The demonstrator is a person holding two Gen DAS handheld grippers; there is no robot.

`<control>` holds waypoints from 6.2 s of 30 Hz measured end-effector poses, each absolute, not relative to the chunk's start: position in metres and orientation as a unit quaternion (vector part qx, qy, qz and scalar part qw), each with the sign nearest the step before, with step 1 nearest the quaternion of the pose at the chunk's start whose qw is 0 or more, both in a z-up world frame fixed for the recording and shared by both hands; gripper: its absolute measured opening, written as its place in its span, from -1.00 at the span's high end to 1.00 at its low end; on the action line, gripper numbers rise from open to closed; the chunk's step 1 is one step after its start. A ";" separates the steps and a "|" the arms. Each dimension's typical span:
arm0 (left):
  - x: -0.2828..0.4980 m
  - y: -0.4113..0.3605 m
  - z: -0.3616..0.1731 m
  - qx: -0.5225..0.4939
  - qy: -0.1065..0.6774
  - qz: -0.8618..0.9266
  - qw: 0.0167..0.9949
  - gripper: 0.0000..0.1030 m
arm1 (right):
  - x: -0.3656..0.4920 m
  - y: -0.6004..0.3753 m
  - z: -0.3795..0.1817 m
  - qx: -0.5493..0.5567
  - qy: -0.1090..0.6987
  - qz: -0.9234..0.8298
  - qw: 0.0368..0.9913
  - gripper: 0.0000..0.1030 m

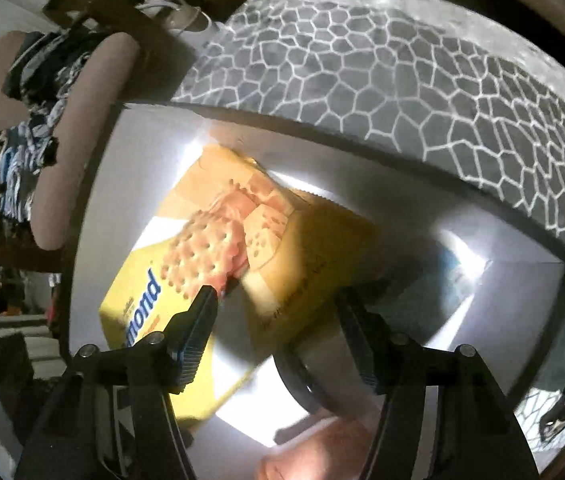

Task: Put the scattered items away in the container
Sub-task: 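Open the right tool and release the pack beside the cups, then move both tools toward the black Quaker sachets on the table, then grasp a black Quaker sachet with the right tool and lift it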

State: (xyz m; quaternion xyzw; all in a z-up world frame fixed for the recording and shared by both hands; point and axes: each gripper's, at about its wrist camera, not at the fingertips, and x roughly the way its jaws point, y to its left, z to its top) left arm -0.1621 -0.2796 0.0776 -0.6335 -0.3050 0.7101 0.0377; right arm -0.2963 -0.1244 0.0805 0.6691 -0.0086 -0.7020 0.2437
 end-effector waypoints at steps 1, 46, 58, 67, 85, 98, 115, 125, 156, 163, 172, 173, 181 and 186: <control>-0.163 -0.279 0.078 -0.635 -0.303 0.710 0.038 -0.39 | -0.296 -0.126 0.078 0.669 -0.010 -0.703 0.242 -0.28; -0.143 -0.285 0.135 -0.564 -0.165 0.809 0.019 -1.00 | -0.211 -0.103 0.151 0.537 0.039 -0.808 0.240 -1.00; -0.129 -0.256 0.148 -0.529 -0.153 0.835 0.006 -1.00 | -0.163 -0.025 0.171 0.500 0.041 -0.844 0.188 -1.00; -0.110 -0.197 0.175 -0.503 -0.115 0.857 0.009 -1.00 | -0.120 0.039 0.184 0.485 0.024 -0.861 0.151 -1.00; -0.083 -0.052 0.198 -0.475 -0.031 0.877 0.065 -1.00 | -0.050 0.195 0.186 0.479 -0.049 -0.873 0.075 -1.00; -0.086 0.021 0.185 -0.474 -0.015 0.874 0.103 -1.00 | -0.040 0.274 0.176 0.472 -0.079 -0.877 0.046 -1.00; -0.105 0.089 0.121 -0.468 -0.006 0.865 0.182 -1.00 | -0.042 0.301 0.126 0.415 -0.080 -0.904 0.060 -0.97; -0.151 0.124 0.065 -0.488 0.005 0.850 0.200 -0.94 | -0.087 0.323 0.126 0.400 -0.054 -0.913 0.058 -0.80; -0.196 0.164 0.014 -0.530 -0.022 0.815 0.234 -0.42 | -0.196 0.379 0.058 0.481 -0.393 -0.783 0.024 -0.03; -0.194 0.168 0.013 -0.527 -0.032 0.817 0.233 0.04 | -0.197 0.388 0.041 0.478 -0.442 -0.759 0.006 0.65; -0.190 0.146 0.018 -0.530 -0.096 0.808 0.239 0.52 | -0.184 0.393 0.052 0.454 -0.424 -0.783 0.015 0.88; -0.189 0.145 0.019 -0.529 -0.094 0.809 0.241 0.56 | -0.182 0.391 0.055 0.454 -0.414 -0.789 0.019 0.89; -0.163 0.134 0.035 -0.525 -0.067 0.814 0.239 0.70 | -0.158 0.364 0.078 0.462 -0.358 -0.810 0.040 0.90; -0.138 0.113 0.044 -0.527 -0.051 0.817 0.230 0.70 | -0.127 0.347 0.080 0.476 -0.339 -0.810 0.051 0.90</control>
